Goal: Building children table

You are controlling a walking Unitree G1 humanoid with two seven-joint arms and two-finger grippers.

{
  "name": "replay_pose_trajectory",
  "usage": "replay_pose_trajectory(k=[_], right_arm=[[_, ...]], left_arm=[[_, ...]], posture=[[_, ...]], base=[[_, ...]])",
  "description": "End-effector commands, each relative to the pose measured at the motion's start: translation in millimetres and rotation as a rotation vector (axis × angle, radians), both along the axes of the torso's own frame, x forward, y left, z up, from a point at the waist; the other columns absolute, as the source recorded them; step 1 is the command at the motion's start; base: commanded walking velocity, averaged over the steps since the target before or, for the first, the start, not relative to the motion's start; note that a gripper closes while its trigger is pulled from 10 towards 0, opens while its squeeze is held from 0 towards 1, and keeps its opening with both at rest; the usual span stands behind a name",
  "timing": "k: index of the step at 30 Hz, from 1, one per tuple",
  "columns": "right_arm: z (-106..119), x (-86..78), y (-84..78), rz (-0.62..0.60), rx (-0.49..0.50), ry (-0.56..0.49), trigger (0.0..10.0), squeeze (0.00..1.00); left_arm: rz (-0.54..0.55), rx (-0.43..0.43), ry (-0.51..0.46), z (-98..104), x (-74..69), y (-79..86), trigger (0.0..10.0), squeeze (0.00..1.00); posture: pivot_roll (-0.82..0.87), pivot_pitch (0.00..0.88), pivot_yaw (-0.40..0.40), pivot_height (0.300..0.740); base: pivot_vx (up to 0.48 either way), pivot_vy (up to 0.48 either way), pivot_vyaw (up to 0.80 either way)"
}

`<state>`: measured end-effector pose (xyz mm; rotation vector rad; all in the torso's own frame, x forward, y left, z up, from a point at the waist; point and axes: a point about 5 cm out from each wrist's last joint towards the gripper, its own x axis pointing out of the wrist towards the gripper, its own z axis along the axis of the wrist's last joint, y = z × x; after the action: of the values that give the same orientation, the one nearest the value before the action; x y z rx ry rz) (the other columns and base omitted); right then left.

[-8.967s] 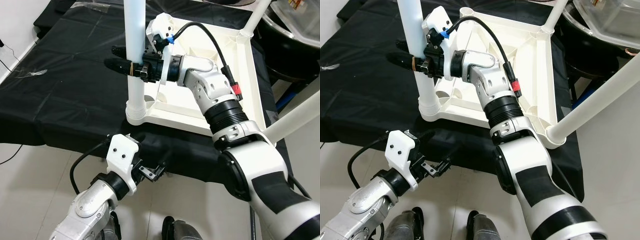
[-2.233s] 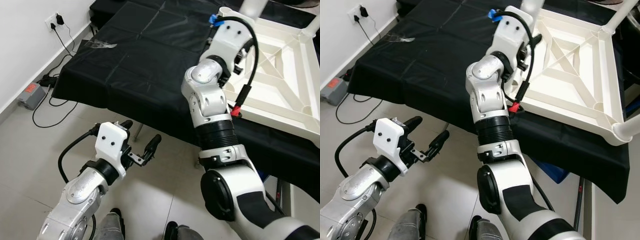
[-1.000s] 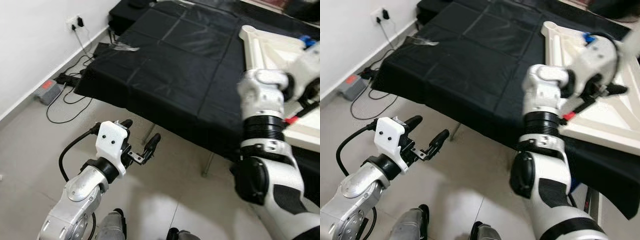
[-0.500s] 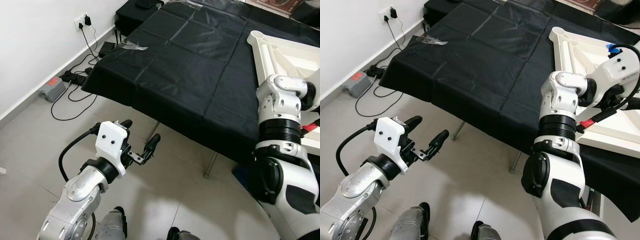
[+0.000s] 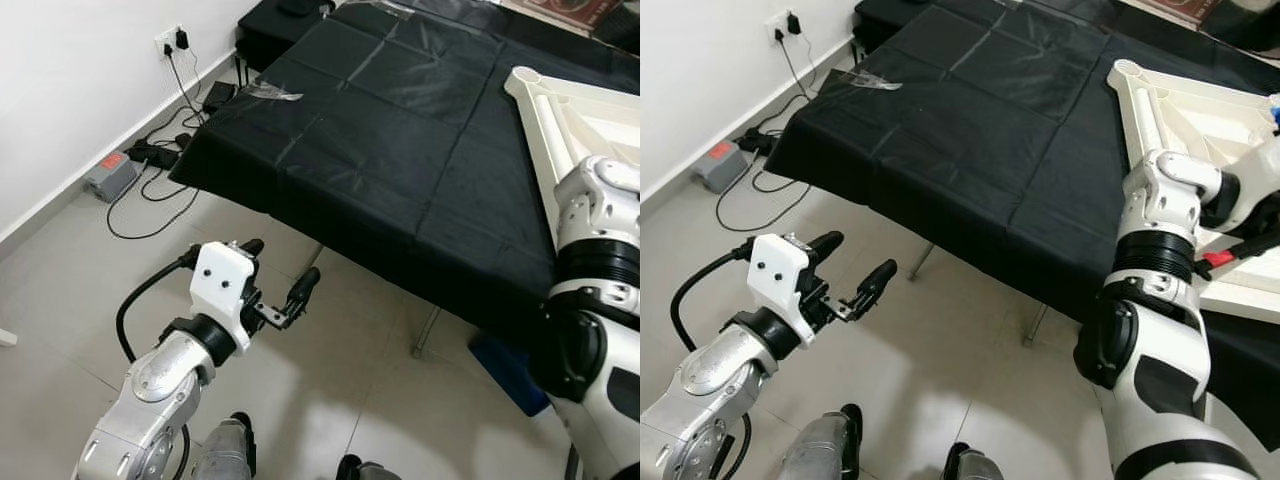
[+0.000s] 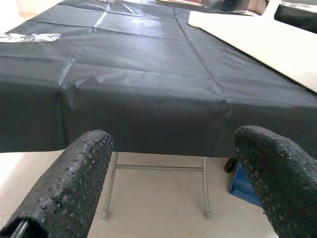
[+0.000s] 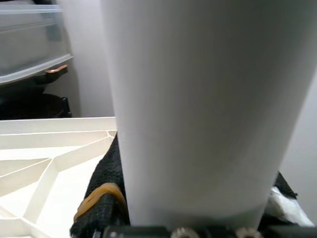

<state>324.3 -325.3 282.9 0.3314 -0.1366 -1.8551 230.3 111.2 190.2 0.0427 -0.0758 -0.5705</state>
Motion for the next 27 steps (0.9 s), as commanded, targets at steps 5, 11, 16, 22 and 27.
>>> replay_pose_trajectory(k=[5,11,16,22,27], right_arm=[[-29,-8.5,-13.7,-0.051,0.095,0.074,10.0,0.0],[-33,-9.7,-15.3,-0.066,0.12,0.079,10.0,0.0],[-33,-7.7,-14.8,-0.032,0.112,0.054,10.0,0.0],[-2,10.6,7.1,0.144,-0.017,-0.057,10.0,0.0],[46,11.6,30.7,0.189,-0.192,-0.157,10.0,0.0]], left_arm=[[-0.008,0.016,0.009,-2,-0.9,0.3,10.0,0.0],[-0.013,0.016,0.012,-3,-1.7,-0.6,10.0,0.0],[-0.016,0.018,0.013,-4,-1.9,-0.3,10.0,0.0],[-0.023,0.016,0.011,-4,-1.5,-2.1,10.0,0.0],[-0.024,0.015,0.008,-4,-0.6,-2.4,10.0,0.0]], posture=[[0.18,0.296,-0.093,0.74],[0.19,0.292,-0.089,0.74],[0.19,0.285,-0.087,0.74],[0.19,0.272,-0.084,0.74],[0.18,0.255,-0.08,0.74]], base=[[0.0,0.0,0.0],[0.0,0.0,0.0],[0.0,0.0,0.0],[0.0,0.0,0.0],[0.0,0.0,0.0]])
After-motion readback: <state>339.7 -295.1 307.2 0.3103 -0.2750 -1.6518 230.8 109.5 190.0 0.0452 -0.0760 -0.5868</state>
